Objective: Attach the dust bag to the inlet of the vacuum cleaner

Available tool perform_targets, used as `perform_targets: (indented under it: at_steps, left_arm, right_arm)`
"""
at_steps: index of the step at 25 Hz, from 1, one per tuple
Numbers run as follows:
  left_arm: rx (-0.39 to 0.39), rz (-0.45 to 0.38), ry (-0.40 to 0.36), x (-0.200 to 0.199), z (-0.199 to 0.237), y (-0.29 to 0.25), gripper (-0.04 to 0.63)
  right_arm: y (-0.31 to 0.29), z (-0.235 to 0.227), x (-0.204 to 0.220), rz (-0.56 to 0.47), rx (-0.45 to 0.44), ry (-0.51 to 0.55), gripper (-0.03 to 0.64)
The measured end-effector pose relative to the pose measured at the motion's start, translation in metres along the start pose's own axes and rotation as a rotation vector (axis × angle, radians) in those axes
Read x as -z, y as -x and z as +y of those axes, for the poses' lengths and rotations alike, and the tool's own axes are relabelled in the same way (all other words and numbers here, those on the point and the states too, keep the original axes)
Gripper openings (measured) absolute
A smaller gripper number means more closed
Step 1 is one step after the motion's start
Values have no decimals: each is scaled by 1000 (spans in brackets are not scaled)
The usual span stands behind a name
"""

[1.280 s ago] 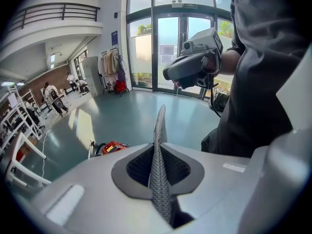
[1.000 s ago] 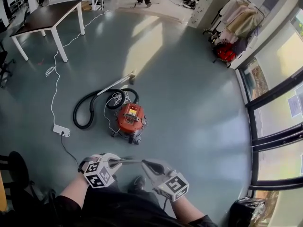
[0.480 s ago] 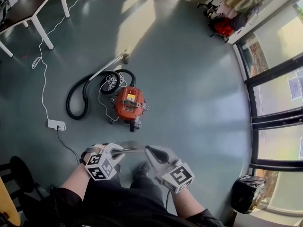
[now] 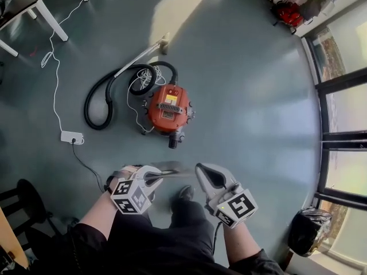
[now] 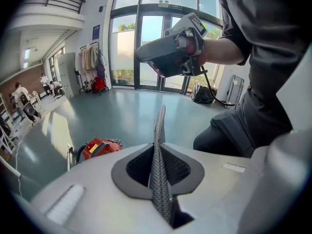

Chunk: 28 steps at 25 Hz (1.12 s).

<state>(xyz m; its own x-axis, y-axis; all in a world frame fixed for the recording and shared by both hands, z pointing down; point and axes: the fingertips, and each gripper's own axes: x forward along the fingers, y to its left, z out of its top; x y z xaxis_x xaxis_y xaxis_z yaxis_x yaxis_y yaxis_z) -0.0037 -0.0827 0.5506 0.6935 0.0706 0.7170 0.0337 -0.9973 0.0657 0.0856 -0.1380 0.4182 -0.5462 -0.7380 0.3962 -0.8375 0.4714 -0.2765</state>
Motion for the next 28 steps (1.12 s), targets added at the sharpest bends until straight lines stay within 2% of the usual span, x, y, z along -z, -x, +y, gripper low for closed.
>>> perform_targets:
  at_steps: [14,22,28]
  left_arm:
    - [13,-26,-8,62,18,-112,43]
    - [9,-43,-4,103,29,-170,43]
    - [-15,-70,-52,123,40,-200,41]
  right_arm:
    - [-35,-77,106,30,2,22,-6]
    - [-67,-107,152,5,-22,85,-6]
    - [-85,-123,193,0,-45,156,-6]
